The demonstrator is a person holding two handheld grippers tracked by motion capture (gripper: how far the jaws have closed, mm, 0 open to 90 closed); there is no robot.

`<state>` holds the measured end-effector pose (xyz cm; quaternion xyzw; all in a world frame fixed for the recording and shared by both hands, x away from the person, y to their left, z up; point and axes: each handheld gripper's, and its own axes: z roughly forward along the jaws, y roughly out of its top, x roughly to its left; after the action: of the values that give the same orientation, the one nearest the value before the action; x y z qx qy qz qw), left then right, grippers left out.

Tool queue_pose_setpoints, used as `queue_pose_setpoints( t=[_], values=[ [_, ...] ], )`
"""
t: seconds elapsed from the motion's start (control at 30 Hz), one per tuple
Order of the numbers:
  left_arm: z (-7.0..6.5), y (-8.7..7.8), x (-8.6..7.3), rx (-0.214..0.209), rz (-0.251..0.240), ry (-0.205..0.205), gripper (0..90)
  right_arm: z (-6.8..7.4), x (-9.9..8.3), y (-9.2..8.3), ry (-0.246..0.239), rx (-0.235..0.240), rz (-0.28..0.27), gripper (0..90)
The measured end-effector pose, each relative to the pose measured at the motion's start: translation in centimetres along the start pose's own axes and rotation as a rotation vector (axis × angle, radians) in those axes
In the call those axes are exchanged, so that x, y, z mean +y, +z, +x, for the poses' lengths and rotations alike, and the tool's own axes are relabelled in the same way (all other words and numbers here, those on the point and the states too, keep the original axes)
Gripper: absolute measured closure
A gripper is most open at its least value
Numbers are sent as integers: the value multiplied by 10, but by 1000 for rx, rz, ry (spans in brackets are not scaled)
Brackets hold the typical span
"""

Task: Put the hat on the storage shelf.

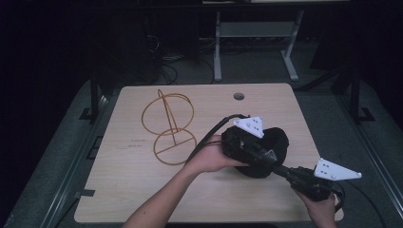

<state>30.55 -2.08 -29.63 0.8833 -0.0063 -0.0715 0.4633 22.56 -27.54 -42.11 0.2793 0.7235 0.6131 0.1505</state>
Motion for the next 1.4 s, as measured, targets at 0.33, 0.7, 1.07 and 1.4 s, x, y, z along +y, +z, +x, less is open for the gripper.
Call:
queue_pose_setpoints(
  t=[0.33, 0.7, 1.07, 1.4],
  values=[
    [-3, -13, -8, 101, 42, 10, 656, 3, 12, -6, -30, -27, -3, 881],
    [-15, -38, -31, 217, 55, -10, 451, -1, 24, -9, -21, -39, -21, 882],
    [-27, -62, -75, 321, 40, -28, 400, -5, 51, -8, -47, -36, -9, 882],
    [-32, -69, -113, 355, 40, -64, 389, -7, 72, 3, -59, -20, 14, 882]
  ],
)
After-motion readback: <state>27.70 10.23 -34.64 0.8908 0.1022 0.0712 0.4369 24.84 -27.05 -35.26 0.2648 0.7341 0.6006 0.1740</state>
